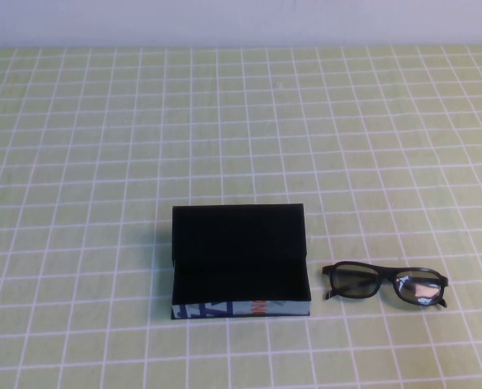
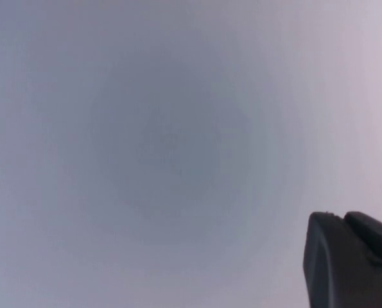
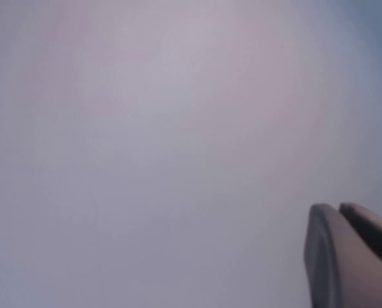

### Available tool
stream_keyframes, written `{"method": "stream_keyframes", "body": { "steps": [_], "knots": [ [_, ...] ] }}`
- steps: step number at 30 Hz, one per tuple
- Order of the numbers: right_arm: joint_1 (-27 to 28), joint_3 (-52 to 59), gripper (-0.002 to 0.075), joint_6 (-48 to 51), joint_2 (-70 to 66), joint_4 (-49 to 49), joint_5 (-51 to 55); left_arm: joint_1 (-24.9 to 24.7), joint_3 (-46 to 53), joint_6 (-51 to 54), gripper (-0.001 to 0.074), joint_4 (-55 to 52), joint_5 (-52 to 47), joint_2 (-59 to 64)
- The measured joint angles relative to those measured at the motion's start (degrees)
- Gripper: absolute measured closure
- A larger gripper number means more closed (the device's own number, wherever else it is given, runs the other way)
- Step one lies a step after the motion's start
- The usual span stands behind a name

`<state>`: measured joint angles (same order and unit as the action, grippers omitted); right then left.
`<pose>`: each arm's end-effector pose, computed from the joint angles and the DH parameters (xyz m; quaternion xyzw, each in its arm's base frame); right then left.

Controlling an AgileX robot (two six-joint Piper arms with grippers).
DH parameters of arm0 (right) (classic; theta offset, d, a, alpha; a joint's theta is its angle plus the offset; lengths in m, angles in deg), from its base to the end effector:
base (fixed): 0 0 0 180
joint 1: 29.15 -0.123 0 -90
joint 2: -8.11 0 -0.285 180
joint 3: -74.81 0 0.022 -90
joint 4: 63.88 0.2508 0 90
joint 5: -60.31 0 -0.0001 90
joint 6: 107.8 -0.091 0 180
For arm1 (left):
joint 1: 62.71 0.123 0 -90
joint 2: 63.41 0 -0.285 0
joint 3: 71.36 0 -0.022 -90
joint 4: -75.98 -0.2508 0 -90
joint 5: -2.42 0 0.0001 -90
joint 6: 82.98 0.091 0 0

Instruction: Return glasses to glasses case

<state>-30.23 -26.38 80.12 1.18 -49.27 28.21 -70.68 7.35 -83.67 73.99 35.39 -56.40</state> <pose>0.0392 -0.0114 0.2503 0.0735 0.4547 0.0127 0.8875 0.0375 -0.0070 0.2534 0.0431 0.4423 -0.0588 0.8939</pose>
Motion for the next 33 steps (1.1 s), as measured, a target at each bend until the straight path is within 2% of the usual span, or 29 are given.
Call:
{"method": "stream_keyframes", "body": {
  "steps": [6,9,12,18,23,29,33],
  "knots": [
    [0.0,0.0,0.0743,-2.1,0.0,-1.0,-11.8,0.0,0.0,-1.1,0.0739,-0.1,10.7,0.0],
    [0.0,-0.8,0.0743,-8.6,0.0,-3.0,-17.3,0.0,-0.3,-3.1,0.0740,-0.1,17.2,0.0],
    [0.0,-6.4,0.0743,-17.1,0.0,-8.6,-16.0,0.0,-4.1,-7.4,0.0739,-0.5,16.0,0.0],
    [0.0,-26.3,0.0743,-36.9,-1.3,-25.9,1.2,0.0,-20.6,-11.3,0.0739,-8.1,1.8,0.2],
    [0.0,-40.9,0.0743,-49.9,-9.7,-36.1,14.5,0.0,-33.2,-17.9,0.0739,-15.3,-11.0,5.8],
    [0.0,-46.7,0.0743,-55.0,-21.5,-41.2,29.5,0.0,-41.4,-24.6,0.0739,-16.4,-35.2,15.6],
    [0.0,-46.8,0.0743,-55.1,-28.6,-39.2,45.1,0.0,-41.5,-24.8,0.0739,-16.4,-45.3,18.7]
  ]
}}
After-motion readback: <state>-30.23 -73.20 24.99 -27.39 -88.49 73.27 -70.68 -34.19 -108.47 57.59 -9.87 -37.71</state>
